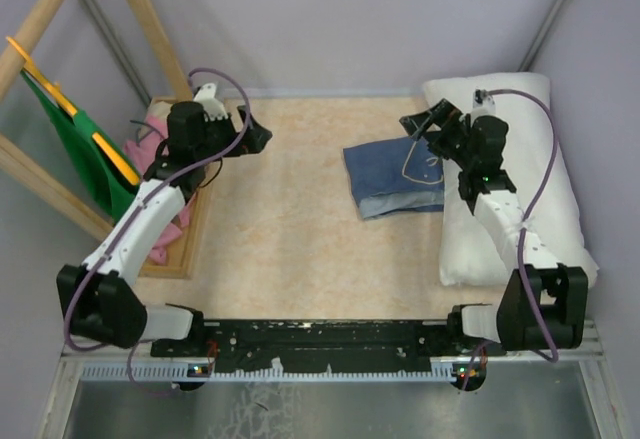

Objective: Remove the pillowcase from the pillow
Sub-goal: Reset both arms

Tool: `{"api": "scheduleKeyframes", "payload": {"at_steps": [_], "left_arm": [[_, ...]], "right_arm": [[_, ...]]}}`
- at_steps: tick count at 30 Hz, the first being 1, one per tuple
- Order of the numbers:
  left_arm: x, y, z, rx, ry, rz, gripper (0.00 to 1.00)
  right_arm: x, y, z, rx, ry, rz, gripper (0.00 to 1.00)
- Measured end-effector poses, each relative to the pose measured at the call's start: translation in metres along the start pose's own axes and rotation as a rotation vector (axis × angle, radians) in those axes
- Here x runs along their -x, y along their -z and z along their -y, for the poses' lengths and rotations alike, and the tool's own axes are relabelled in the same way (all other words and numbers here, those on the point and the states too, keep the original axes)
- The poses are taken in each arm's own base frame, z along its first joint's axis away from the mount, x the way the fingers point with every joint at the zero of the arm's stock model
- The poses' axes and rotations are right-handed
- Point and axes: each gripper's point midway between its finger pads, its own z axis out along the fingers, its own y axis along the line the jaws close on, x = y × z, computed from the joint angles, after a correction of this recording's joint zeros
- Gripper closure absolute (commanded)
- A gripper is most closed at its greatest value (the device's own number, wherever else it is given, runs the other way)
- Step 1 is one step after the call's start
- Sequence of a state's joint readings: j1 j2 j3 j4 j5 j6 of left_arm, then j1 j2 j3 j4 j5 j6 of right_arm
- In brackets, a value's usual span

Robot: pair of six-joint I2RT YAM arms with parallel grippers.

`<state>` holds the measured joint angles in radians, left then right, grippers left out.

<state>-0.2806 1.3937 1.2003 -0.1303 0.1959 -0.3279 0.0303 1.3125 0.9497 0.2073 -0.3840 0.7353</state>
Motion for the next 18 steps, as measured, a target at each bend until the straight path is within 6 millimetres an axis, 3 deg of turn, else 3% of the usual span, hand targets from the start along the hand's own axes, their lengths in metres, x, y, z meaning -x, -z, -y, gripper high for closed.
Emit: {"api": "scheduleKeyframes", "payload": {"at_steps": [4, 9, 18], "left_arm": [[-0.006, 0.035, -0.024, 0.075, -0.021, 0.019, 0.0], [-0.014, 0.063, -0.032, 0.103, -0.048, 0.048, 0.0], [-0.032, 0.064, -0.04, 0.112, -0.072, 0.016, 0.0]], "right_arm": [[-0.012, 0.013, 0.018, -0.084, 0.017, 0.011, 0.01], [-0.035, 0.022, 0.033, -0.14, 0.024, -0.024, 0.01], [-0.028, 0.031, 0.026, -0.138, 0.06, 0.002, 0.01]]}}
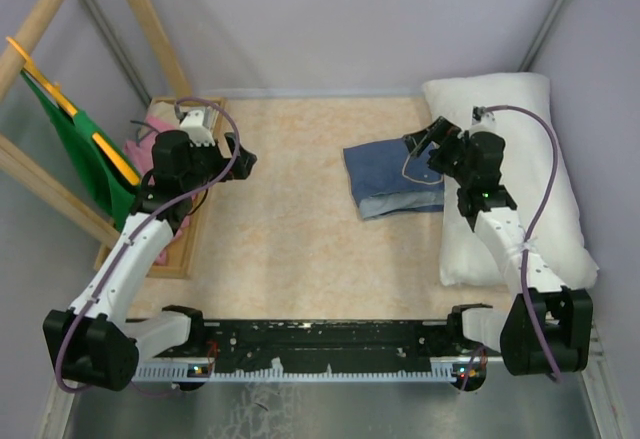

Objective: Remove the pillowcase from the pillow
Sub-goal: Reset both arms

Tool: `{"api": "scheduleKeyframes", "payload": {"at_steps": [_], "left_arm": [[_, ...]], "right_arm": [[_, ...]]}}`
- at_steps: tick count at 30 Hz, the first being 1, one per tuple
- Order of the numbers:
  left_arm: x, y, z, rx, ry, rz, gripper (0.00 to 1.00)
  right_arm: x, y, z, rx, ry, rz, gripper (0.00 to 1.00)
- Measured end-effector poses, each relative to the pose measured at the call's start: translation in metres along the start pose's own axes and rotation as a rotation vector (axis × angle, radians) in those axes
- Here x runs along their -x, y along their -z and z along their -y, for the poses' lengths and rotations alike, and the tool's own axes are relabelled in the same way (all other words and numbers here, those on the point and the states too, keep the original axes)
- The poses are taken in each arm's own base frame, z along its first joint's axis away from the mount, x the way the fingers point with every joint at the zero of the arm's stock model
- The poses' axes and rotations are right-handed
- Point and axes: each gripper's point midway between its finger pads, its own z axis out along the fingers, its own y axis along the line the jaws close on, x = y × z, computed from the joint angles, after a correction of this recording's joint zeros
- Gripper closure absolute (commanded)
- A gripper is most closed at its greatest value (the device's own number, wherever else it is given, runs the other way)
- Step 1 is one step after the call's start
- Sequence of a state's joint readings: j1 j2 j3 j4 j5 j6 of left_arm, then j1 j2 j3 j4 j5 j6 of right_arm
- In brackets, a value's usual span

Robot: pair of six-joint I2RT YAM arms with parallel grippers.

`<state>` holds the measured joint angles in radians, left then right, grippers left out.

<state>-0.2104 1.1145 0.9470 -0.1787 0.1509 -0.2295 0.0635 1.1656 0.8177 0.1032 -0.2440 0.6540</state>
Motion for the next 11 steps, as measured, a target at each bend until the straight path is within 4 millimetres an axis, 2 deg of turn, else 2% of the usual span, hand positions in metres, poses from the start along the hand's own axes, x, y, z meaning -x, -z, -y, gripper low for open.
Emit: {"api": "scheduleKeyframes", "payload": {"at_steps": [11], "left_arm": [[0.0011, -0.0003, -0.0006, 0.0, -0.015, 0.006, 0.0]], "right_arm": [[-0.0033, 0.0012, 0.0016, 0.004, 0.011, -0.002, 0.01]]}}
